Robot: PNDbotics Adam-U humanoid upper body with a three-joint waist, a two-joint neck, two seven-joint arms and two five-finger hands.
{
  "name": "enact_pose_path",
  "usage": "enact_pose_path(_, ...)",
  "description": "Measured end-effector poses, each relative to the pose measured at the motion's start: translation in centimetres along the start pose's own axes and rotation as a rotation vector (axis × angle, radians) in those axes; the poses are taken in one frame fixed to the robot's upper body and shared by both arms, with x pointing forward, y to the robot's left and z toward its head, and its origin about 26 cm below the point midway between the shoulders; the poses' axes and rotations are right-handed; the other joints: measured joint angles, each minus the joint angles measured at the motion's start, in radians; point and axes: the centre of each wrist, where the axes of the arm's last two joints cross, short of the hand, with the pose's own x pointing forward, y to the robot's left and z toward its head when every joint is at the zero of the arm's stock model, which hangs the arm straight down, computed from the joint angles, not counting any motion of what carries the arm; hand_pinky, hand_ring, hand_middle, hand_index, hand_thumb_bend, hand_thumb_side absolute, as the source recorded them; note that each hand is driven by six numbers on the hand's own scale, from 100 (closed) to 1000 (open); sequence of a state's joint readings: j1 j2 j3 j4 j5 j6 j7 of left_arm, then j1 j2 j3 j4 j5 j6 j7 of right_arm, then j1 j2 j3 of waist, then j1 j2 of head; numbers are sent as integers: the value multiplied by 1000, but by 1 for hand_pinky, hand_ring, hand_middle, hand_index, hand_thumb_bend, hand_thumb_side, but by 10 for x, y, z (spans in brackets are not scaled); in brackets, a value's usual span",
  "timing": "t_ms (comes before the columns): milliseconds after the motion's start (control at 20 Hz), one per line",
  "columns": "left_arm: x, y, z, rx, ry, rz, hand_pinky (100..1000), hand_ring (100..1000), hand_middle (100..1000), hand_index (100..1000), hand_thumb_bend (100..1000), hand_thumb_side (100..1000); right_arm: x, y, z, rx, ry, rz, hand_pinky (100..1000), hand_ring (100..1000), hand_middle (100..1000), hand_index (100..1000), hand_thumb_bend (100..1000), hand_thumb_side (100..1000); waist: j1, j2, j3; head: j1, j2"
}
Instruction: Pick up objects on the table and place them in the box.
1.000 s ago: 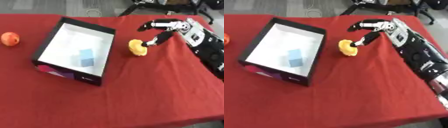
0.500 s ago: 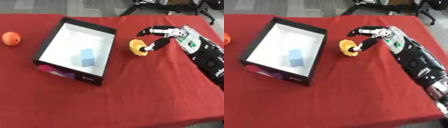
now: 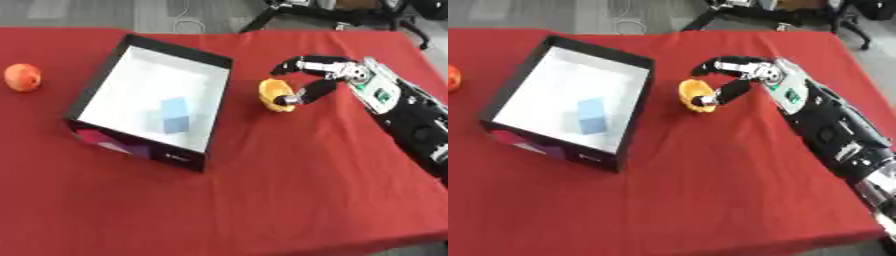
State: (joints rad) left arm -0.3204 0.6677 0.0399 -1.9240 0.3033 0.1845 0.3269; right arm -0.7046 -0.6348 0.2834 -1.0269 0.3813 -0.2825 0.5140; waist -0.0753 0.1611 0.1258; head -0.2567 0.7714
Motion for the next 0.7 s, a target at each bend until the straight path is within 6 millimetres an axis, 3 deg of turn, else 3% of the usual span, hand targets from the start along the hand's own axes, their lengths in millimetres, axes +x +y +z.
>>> enact_pose_path(300,-1,0,1,-1,3,0,853,740,748,866,223,720,2,2,-2,-22,-5,3,975,946,887,928,434,515,0,0,0,-1,0)
enact_pose_path(700,-3,-2,1,-16,7,8,860,744,751,867,208,731,2,11,-8,-27,22,35,975,951,895,936,462,546,0,1,0,-2,0)
